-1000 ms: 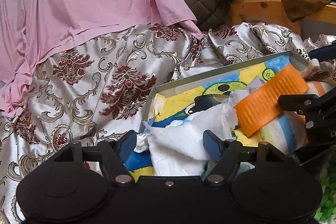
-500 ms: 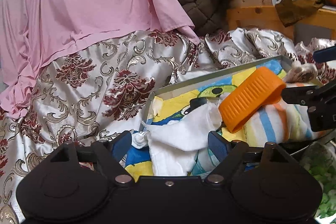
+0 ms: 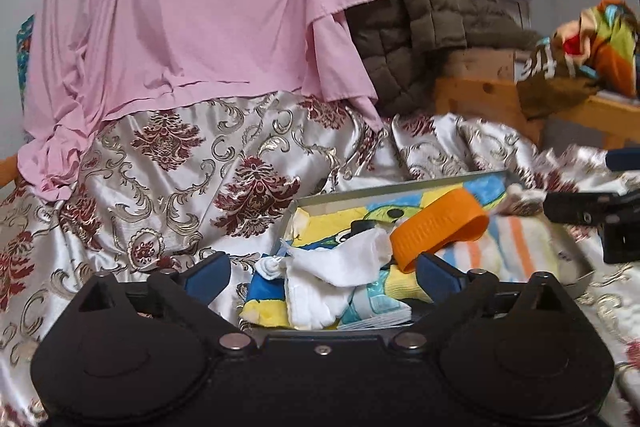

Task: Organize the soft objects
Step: 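Lift both grippers up and back away from the tray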

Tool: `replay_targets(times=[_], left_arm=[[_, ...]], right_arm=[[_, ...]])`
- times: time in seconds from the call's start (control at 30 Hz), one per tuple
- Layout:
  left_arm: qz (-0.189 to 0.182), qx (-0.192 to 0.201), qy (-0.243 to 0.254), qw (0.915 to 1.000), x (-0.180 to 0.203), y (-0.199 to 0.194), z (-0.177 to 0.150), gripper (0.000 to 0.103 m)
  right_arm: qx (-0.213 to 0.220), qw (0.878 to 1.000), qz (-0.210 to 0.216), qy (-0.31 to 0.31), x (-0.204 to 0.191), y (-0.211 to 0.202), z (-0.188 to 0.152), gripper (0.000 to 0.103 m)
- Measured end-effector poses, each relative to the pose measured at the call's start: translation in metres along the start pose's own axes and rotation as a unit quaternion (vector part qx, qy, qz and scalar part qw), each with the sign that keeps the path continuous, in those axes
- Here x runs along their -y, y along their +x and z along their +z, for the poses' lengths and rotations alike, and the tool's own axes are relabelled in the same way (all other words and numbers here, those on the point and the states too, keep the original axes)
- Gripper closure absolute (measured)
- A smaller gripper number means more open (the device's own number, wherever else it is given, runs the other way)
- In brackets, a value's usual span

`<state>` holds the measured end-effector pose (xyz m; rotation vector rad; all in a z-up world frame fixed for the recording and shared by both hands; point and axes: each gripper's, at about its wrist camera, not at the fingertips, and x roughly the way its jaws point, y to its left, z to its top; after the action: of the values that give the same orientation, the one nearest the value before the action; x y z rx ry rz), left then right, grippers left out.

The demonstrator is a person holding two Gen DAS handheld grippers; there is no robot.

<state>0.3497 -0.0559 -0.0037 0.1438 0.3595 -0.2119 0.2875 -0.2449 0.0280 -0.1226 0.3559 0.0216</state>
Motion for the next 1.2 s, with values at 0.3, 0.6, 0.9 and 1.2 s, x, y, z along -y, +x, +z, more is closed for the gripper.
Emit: replay_targets(times=[0.3,0.6,0.9,1.2], left_arm=[[-0.005,0.009,-0.009,0.9999,0.0,-0.045,0.001,0.001],[-0.01,0.019,-0.027,0.9994,0.0,-0.085,-0.002,0.001],[0.019,0.024,-0.078,0.9965,-0.004,-0.123,-0.022,0.001],[0.041,0.015,-0.111,0.9929,-0.009,-0.148,-0.042,0.001]], right_arm=[[0.007,1.0,0.002,0.022,0.001,-0.051,-0.003,0.0],[0.007,0.999,0.003,0.045,-0.002,-0.09,-0.014,0.0],[0.011,0.999,0.0,0.052,-0.006,-0.117,-0.02,0.0],[0.016,0.997,0.007,0.07,-0.013,-0.139,-0.038,0.0]])
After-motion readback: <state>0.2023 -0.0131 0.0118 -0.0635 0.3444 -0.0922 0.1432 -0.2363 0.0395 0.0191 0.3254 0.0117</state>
